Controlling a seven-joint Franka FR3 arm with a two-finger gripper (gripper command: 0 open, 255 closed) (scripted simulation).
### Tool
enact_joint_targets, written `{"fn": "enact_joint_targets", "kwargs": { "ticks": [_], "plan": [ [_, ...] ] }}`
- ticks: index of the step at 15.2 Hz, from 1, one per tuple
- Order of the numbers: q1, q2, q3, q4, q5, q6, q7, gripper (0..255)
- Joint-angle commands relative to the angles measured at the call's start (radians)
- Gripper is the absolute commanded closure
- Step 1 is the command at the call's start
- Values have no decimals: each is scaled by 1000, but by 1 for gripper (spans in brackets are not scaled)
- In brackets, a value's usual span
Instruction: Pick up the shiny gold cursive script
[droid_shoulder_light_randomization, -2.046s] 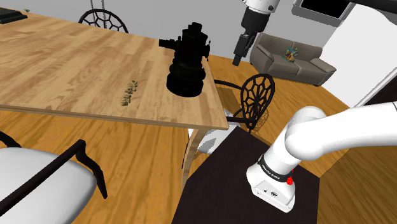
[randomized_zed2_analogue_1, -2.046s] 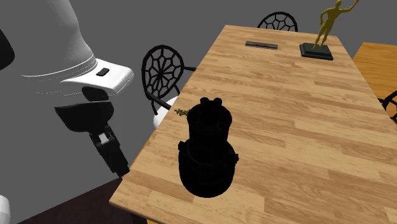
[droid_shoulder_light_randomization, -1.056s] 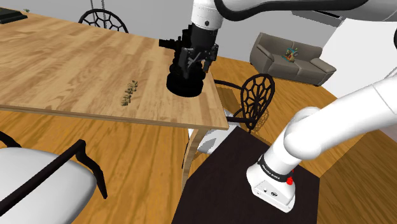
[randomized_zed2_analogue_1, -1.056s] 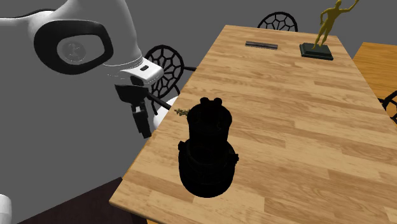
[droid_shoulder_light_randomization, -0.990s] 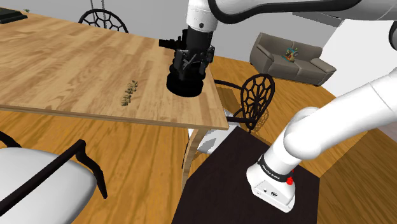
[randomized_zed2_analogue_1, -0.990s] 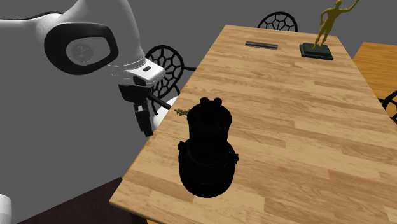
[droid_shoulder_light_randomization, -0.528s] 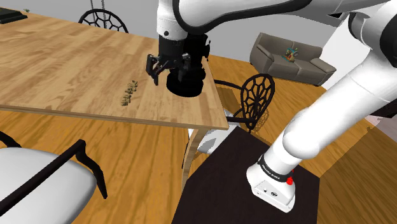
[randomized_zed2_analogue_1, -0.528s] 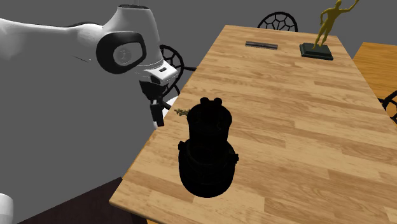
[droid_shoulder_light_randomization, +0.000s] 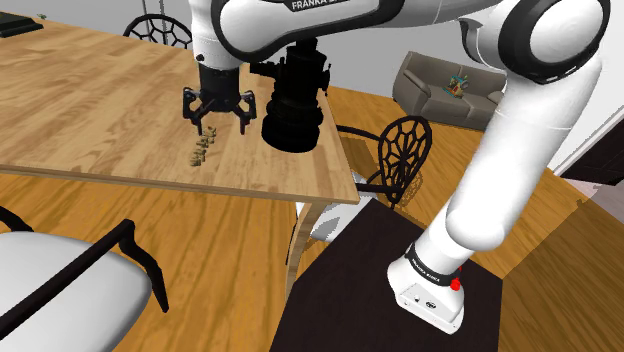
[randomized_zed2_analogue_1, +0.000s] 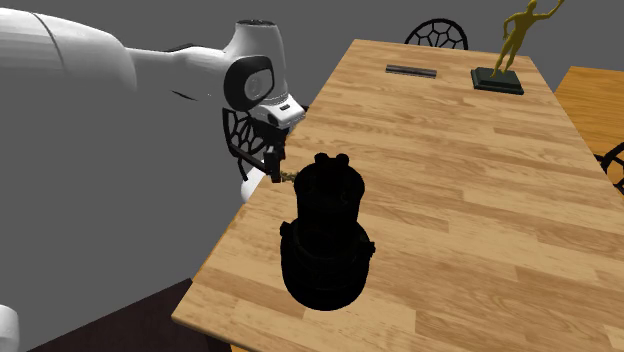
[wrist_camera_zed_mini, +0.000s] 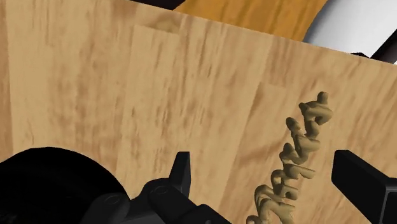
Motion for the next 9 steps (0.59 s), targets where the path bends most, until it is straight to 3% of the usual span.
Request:
{"fn": "enact_joint_targets", "kwargs": {
  "ticks": [1,4,9],
  "plan": [
    [24,91,-9,84,-42,-4,76,0],
    [69,218,-33,224,-90,-25,165,0],
    [71,236,-41,182,-102,33,175,0]
  ]
}}
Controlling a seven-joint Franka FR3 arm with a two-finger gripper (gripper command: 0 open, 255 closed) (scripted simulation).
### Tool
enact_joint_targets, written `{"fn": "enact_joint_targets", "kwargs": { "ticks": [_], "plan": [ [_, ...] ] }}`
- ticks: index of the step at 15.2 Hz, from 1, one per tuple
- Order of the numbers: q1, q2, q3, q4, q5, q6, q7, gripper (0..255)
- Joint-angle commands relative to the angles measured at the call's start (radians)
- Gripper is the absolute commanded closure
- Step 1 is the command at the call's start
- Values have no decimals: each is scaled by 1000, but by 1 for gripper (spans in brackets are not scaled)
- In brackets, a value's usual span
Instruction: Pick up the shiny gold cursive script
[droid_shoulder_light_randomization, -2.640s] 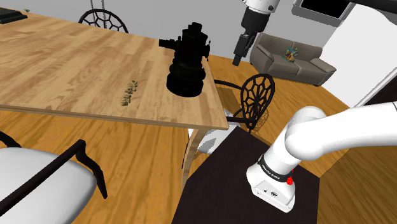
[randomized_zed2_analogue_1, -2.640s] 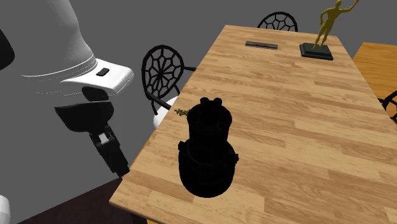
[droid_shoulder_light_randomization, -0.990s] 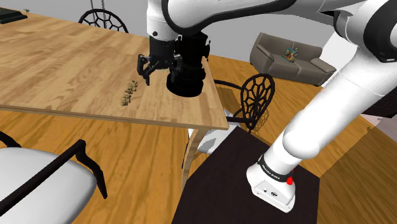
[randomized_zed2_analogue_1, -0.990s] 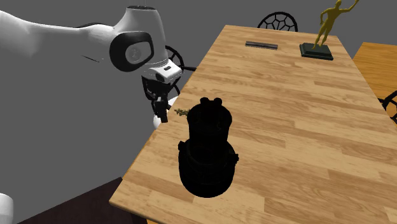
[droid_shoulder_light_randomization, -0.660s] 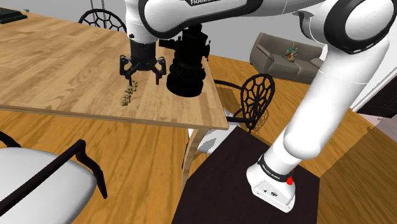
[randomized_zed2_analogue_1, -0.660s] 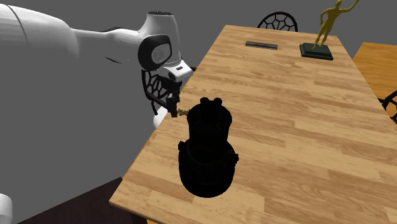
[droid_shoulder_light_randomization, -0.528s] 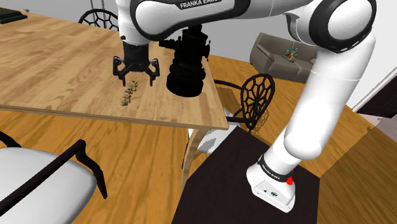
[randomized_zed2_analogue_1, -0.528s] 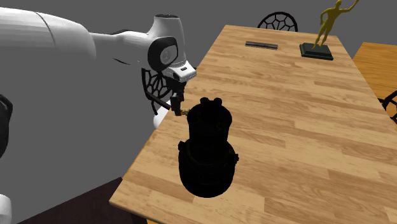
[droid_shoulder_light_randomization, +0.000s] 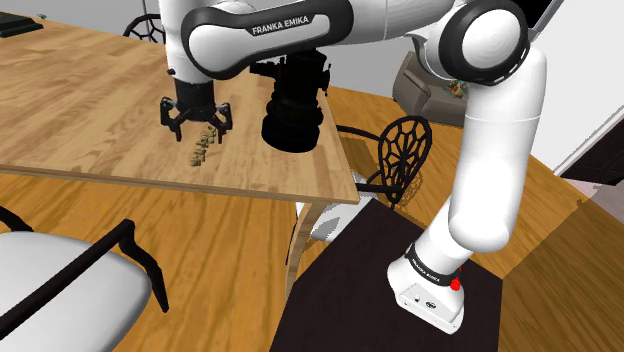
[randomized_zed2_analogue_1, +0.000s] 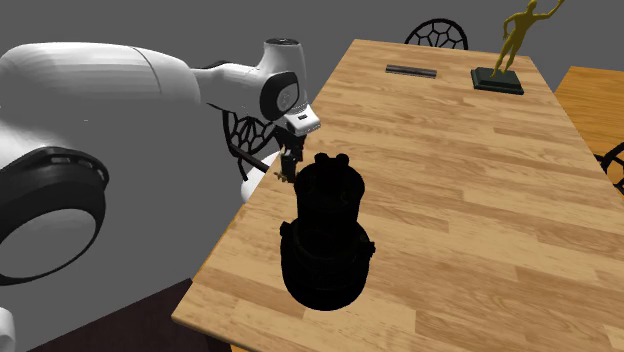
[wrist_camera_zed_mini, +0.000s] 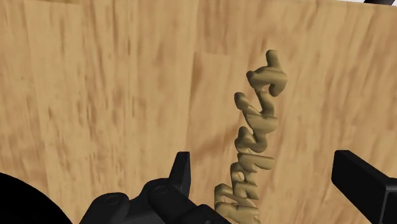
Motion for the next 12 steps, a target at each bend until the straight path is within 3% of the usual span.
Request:
{"fn": "enact_joint_targets", "kwargs": {
  "ticks": [1,4,5,12],
  "plan": [
    [-1,7,-3,-18,-5,25,4,0],
    [0,14,-5,-30,-10,43,8,0],
    [0,13,-5,-30,-9,41,9,255],
    [0,13,-5,-30,-9,42,8,255]
  ]
}}
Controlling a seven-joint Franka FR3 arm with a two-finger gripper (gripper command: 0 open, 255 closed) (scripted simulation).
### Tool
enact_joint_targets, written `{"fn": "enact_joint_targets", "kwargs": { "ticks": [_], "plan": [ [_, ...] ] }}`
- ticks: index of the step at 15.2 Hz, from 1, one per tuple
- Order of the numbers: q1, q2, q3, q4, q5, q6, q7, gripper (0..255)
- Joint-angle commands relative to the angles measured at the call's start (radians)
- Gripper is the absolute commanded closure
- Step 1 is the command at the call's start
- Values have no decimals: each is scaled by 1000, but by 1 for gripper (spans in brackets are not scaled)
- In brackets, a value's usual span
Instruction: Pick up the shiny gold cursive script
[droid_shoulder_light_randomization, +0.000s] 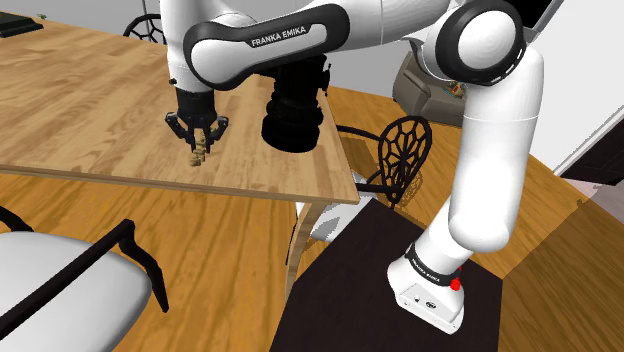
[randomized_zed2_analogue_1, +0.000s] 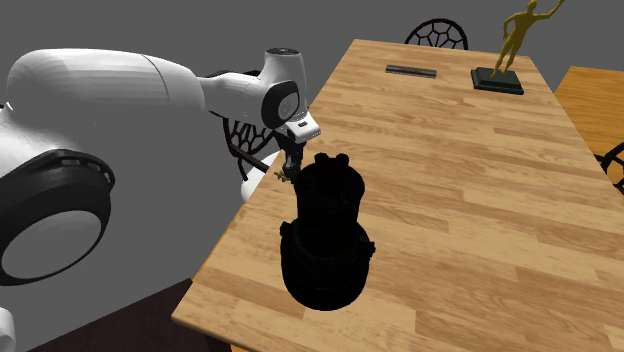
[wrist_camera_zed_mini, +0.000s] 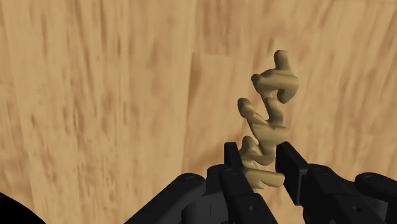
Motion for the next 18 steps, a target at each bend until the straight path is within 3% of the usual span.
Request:
{"fn": "enact_joint_targets", "kwargs": {
  "ticks": [1,18],
  "plan": [
    [0,1,0,0,0,0,0,255],
    [2,-46,16,139,33,-178,-30,255]
  ]
}}
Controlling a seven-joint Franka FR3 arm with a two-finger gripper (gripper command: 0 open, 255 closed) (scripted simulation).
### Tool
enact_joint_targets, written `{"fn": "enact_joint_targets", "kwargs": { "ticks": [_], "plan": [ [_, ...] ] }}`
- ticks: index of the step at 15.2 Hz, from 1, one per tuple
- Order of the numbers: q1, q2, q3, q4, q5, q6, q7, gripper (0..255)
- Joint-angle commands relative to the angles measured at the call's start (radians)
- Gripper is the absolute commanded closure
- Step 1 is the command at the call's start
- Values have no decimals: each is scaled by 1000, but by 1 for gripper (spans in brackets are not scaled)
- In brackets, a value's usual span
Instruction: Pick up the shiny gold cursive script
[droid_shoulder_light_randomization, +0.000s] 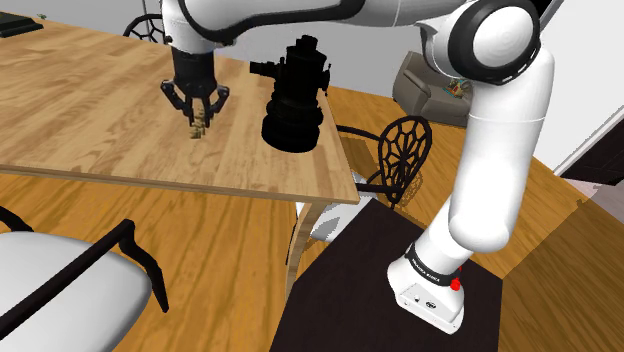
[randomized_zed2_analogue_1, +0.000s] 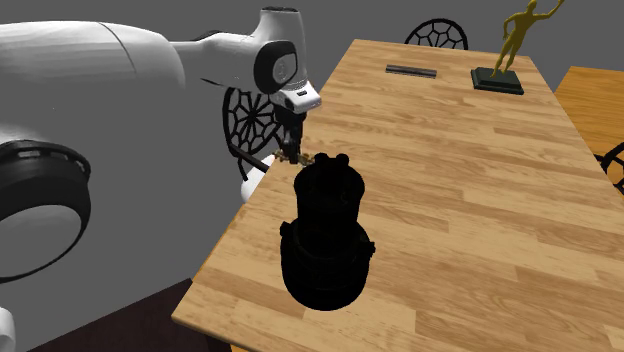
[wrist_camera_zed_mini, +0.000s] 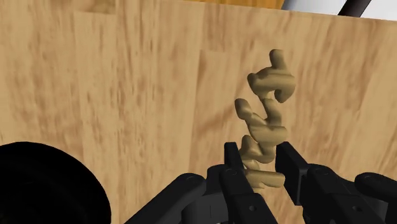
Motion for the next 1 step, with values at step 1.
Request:
{"fn": "enact_joint_targets", "kwargs": {
  "ticks": [1],
  "plan": [
    [2,2,0,12,0,-10,0,255]
  ]
}}
